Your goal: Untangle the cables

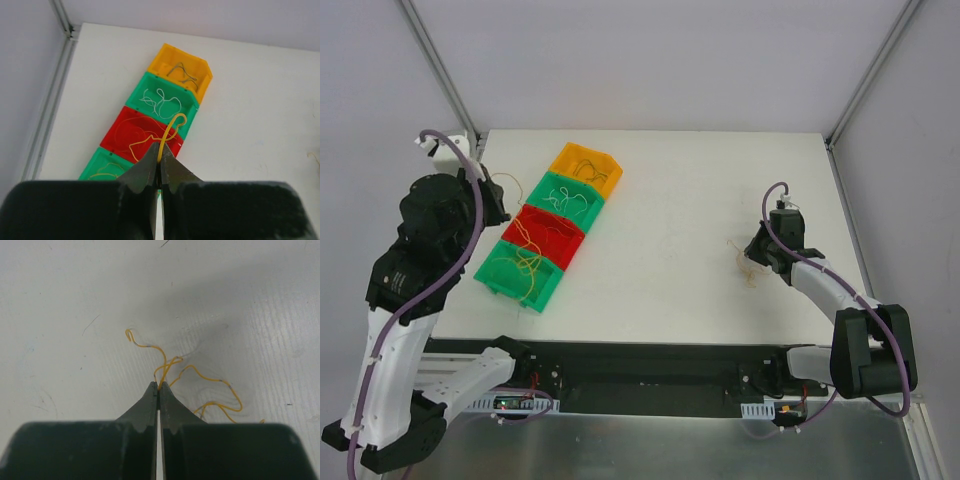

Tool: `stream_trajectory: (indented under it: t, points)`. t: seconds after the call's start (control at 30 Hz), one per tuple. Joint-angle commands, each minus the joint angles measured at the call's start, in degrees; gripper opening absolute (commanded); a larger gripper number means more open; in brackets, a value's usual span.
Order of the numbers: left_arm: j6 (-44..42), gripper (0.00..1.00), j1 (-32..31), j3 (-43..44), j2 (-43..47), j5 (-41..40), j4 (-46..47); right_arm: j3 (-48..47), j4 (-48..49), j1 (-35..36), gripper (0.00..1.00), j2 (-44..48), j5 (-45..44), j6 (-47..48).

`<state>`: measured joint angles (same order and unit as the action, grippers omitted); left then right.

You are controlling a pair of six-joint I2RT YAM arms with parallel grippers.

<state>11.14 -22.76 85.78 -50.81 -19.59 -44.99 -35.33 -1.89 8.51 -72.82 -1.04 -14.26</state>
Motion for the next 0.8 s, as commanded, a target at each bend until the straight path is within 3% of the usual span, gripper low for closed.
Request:
stream_trajectory:
  t: [0.0,0.17,0.37,0.47,0.6,0.77]
  points:
    - [-3.2,0.0,0.4,4.2,1.3,-7.3,1.2,-0.2,1.6,0.5,0.0,0.0,0.0,0.6]
    - [-10.6,0.0,0.4,6.4,0.4,7.7,6.6,-0.2,1.6,0.4,0.0,0.0,-0.1,0.7]
    - [-18.0,0.0,0.4,8.3,-1.3,4.9,7.3,-0.2,1.6,0.5,0.0,0.0,-0.1,0.7]
    - [-24.3,0.0,0.4,3.2,1.8,11.9,14.3,-0.4,1.6,0.5,0.01,-0.4,0.2,0.7]
    - [-25.5,0.0,0.4,0.5,3.3,16.9,16.5,-0.5,1.6,0.5,0.0,-0.4,0.1,0.7]
    - [-25.7,0.0,0.4,-3.6,5.0,12.9,16.7,-0.4,1.6,0.6,0.0,-0.1,0.0,0.8]
